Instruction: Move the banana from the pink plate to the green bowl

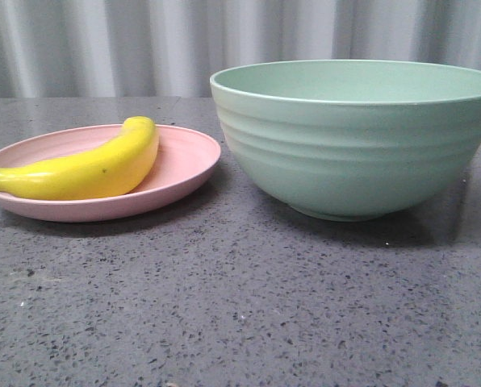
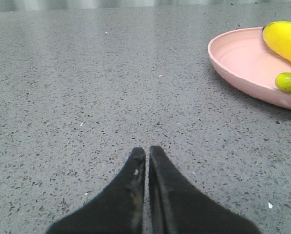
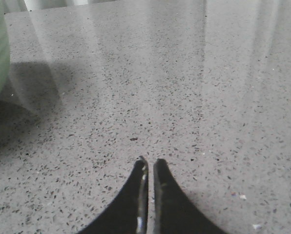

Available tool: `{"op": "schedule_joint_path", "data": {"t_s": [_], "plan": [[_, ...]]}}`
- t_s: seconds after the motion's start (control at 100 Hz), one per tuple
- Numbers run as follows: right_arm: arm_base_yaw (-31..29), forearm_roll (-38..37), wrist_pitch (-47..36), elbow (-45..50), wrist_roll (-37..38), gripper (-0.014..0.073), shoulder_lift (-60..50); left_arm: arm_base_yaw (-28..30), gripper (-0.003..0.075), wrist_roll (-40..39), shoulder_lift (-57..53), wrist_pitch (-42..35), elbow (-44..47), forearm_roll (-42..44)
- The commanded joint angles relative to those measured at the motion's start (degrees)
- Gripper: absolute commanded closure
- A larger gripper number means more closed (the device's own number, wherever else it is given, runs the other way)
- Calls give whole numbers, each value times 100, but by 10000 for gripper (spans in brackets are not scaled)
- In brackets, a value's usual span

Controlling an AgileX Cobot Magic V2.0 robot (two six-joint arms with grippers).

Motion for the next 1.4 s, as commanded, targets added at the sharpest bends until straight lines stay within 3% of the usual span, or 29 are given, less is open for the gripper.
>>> {"op": "schedule_joint_path", "data": {"t_s": [0.0, 0.79, 1.09, 1.39], "plan": [[-39, -87, -84, 126, -12, 655, -105, 12, 741, -13, -164, -378, 47, -24], [-39, -87, -84, 126, -12, 655, -105, 12, 741, -13, -164, -584, 47, -24], [-39, -197, -181, 126, -12, 655, -105, 12, 741, -13, -164, -1606, 47, -24], [-39, -87, -1217, 126, -12, 655, -105, 12, 741, -13, -164, -1649, 47, -24]]}}
